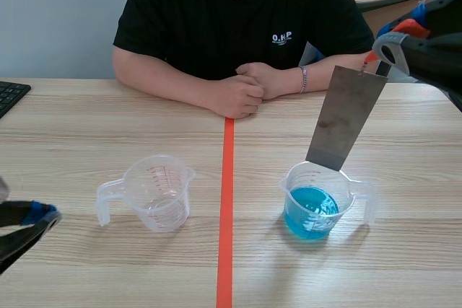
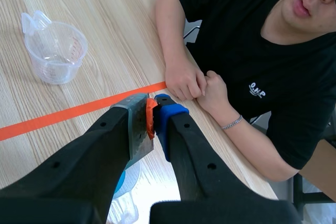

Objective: Do the redox reaction experiment.
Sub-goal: 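Raise the plate and point at it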

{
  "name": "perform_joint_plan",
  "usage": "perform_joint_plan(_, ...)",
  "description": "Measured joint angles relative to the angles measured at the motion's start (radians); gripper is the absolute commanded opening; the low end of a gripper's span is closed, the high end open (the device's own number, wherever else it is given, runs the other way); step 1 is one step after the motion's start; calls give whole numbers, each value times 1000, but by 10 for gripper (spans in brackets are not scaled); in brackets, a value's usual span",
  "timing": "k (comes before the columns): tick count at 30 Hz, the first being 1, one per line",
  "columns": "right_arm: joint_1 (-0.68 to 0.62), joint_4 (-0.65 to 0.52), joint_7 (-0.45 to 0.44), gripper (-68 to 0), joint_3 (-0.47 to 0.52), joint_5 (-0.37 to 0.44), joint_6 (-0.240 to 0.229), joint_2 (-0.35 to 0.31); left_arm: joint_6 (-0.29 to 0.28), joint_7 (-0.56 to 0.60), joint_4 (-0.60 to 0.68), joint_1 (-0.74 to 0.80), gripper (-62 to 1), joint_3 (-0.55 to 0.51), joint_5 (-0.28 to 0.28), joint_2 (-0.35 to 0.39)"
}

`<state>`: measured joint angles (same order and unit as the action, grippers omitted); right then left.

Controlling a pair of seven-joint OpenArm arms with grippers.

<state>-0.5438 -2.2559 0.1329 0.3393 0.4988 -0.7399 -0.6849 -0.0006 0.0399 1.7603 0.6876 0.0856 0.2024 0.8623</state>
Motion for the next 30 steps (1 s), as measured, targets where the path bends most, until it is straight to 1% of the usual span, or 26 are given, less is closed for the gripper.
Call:
perform_joint_plan(3, 0, 0, 0, -660, 0, 0, 0, 0, -1, -6, 0, -124, -561, 74, 0, 2)
perform_joint_plan(4, 0, 0, 0, -660, 0, 0, 0, 0, -9, -7, 0, -162, -560, 102, 0, 2)
perform_joint_plan(6, 0, 0, 0, -660, 0, 0, 0, 0, -46, -19, 0, -238, -560, 168, -1, 2)
perform_joint_plan(7, 0, 0, 0, -660, 0, 0, 0, 0, -55, -27, 0, -276, -560, 206, -1, -3)
perform_joint_plan(10, 0, 0, 0, -660, 0, 0, 0, 0, -54, -52, 0, -387, -560, 308, -1, -35)
perform_joint_plan(14, 0, 0, 0, -660, 0, 0, 0, 0, -53, -98, 0, -518, -560, 399, -4, -104)
perform_joint_plan(17, 0, 0, 0, -660, 0, 0, 0, 0, -53, -122, 0, -589, -560, 444, -8, -168)
perform_joint_plan(19, 0, 0, 0, -660, 0, 0, 0, 0, -53, -138, -5, -620, -560, 465, -32, -212)
perform_joint_plan(21, 0, 0, 0, -660, 0, 0, 0, 0, -53, -140, -18, -645, -560, 481, -69, -254)
perform_joint_plan(25, 0, 0, 0, -660, 0, 0, 0, 0, -53, -172, -93, -699, -560, 529, -98, -337)
perform_joint_plan(30, 0, 0, 0, -660, 0, 0, 0, 0, -53, -186, -224, -754, -560, 565, -98, -431)
